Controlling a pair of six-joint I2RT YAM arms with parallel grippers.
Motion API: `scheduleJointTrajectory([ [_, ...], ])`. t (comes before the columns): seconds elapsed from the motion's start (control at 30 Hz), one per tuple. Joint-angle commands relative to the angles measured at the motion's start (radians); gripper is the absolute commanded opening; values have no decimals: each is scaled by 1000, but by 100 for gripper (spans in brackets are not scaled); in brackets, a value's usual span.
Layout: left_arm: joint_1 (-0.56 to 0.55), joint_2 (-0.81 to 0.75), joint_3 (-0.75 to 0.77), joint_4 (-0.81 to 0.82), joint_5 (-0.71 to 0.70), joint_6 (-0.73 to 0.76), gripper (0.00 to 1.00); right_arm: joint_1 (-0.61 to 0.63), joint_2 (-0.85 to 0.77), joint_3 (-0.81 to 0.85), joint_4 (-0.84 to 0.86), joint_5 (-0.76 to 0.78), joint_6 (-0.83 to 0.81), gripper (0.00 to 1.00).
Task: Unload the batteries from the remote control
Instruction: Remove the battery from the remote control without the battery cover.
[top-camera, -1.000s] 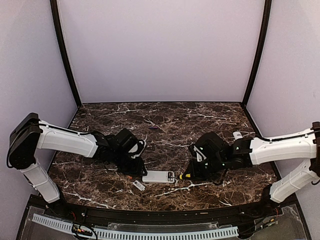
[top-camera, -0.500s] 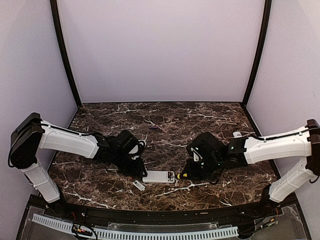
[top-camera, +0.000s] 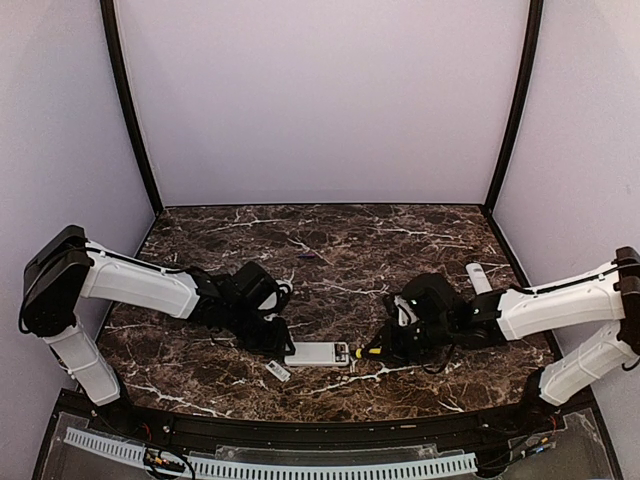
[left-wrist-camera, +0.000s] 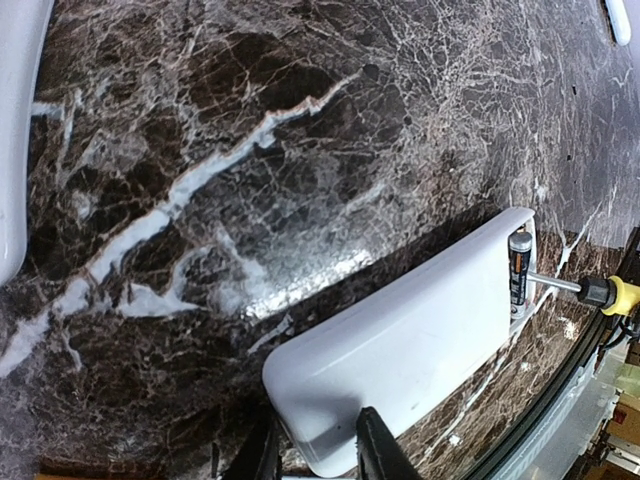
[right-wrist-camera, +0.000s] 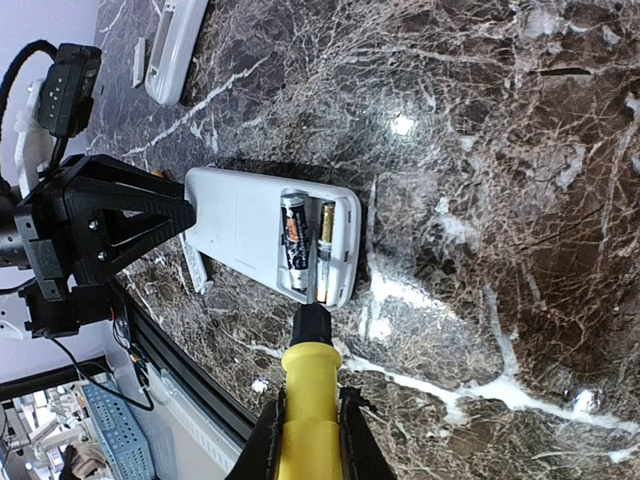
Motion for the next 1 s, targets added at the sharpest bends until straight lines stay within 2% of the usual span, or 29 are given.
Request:
scheduleJointTrajectory([
  [0.0,-4,13,-19,-10,2,-3,25,-26,-32,-58,137,-60,43,0],
  [0.33,-4,15,-18,-12,5,-3,25,-32,-57,-78,211,-122,49,0],
  [0.97,-4,15,-17,-11,4,-1,24,-32,-83,-60,172,-132,28,0],
])
